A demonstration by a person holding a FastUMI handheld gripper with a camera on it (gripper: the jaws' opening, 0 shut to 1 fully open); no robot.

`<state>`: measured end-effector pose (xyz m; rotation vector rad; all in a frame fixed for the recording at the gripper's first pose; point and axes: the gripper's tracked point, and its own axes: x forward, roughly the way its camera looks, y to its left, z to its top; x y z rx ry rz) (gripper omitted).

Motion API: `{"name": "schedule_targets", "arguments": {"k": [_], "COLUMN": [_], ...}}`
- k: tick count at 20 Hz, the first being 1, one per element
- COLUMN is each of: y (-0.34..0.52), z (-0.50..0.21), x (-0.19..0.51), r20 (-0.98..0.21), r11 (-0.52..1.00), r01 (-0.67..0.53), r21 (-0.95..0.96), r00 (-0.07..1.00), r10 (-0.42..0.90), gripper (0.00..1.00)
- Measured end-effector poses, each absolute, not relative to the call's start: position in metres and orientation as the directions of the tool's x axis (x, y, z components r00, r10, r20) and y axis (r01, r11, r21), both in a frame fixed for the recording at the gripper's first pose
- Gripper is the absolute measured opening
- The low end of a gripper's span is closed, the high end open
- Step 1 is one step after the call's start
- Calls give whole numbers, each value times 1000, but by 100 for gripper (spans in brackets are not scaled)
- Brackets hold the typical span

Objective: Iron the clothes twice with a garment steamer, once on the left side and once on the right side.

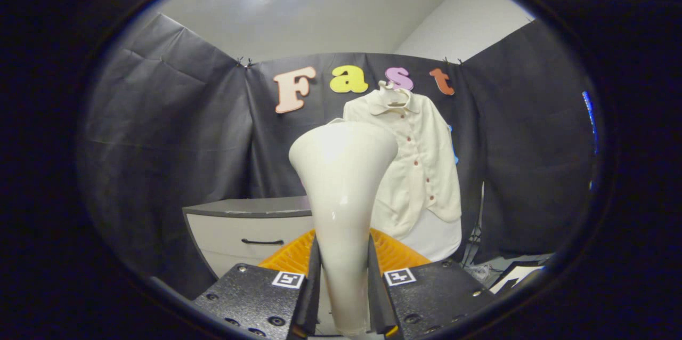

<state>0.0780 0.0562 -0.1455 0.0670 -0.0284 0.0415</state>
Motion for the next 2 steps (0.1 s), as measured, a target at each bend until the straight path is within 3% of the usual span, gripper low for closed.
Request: {"name": "schedule_targets", "arguments": {"k": [2], "y": [52], "z": [-145], "x": [74], "r20": [30], "r11": [996], "r01": [-34], "r21": [77], "r00": [999], "r10": [32], "gripper": [41]}}
